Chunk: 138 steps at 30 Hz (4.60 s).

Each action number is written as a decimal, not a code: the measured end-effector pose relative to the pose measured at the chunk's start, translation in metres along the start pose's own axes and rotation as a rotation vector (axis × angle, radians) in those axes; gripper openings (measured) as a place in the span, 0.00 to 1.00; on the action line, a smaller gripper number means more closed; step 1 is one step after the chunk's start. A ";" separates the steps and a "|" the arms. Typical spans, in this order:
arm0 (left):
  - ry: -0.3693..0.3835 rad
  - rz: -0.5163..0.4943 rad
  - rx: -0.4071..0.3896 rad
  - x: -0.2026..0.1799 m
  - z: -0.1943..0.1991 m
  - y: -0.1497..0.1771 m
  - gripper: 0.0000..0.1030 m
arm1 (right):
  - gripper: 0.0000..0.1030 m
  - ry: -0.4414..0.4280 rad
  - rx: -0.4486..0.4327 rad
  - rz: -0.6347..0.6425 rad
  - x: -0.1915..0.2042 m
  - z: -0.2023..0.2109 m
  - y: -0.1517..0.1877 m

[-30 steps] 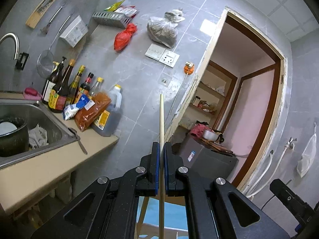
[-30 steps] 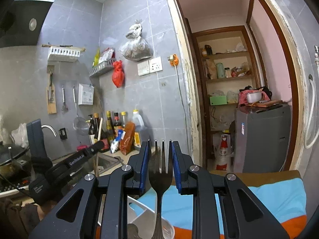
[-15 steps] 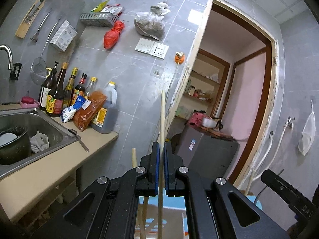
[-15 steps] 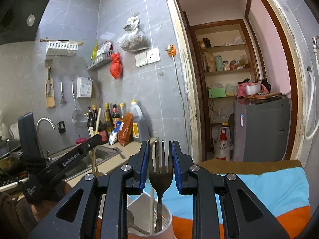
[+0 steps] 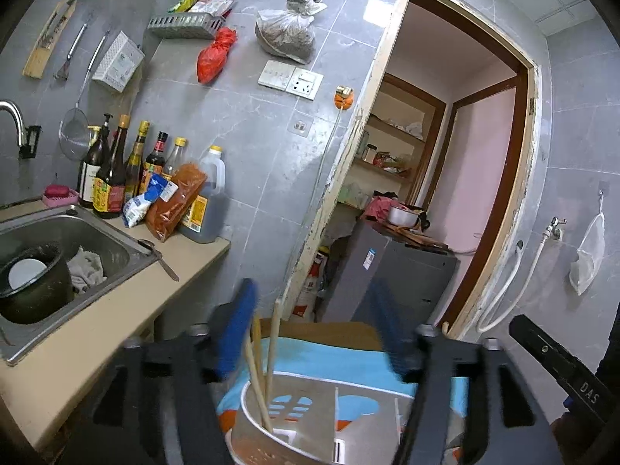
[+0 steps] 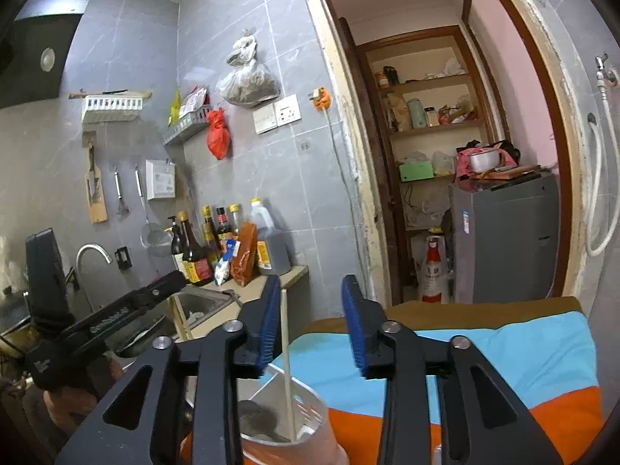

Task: Organize utensils
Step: 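Carry fork and chopstick over the white caddy and open both grippers to drop them, then move both grippers back over the remaining utensils on the cloth, then close the left gripper on the ornate silver spoon while the right gripper closes on the steel spoon, then lift both spoons and carry them above the white caddy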

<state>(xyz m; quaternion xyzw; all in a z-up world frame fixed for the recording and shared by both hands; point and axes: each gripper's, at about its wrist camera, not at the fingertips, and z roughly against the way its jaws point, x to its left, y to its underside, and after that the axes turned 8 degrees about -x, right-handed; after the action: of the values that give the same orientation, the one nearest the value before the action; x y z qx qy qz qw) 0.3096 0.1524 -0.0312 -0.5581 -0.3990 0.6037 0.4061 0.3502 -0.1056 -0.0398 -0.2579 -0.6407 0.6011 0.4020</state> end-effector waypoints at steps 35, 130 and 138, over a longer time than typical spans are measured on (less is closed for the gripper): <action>0.028 -0.189 0.248 -0.163 0.027 0.099 0.97 | 1.00 0.269 0.172 0.106 -0.136 0.112 0.009; -0.014 -0.166 0.698 -0.154 -0.030 0.201 0.05 | 0.40 -0.035 0.586 0.071 -0.173 -0.016 0.092; 0.008 -0.164 0.534 -0.160 -0.001 0.176 0.05 | 0.40 -0.030 0.416 0.130 -0.150 0.020 0.068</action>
<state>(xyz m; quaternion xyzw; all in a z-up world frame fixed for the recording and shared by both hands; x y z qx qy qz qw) 0.3102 -0.0594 -0.1397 -0.3994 -0.2678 0.6502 0.5882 0.4051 -0.2290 -0.1365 -0.2013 -0.4908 0.7488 0.3972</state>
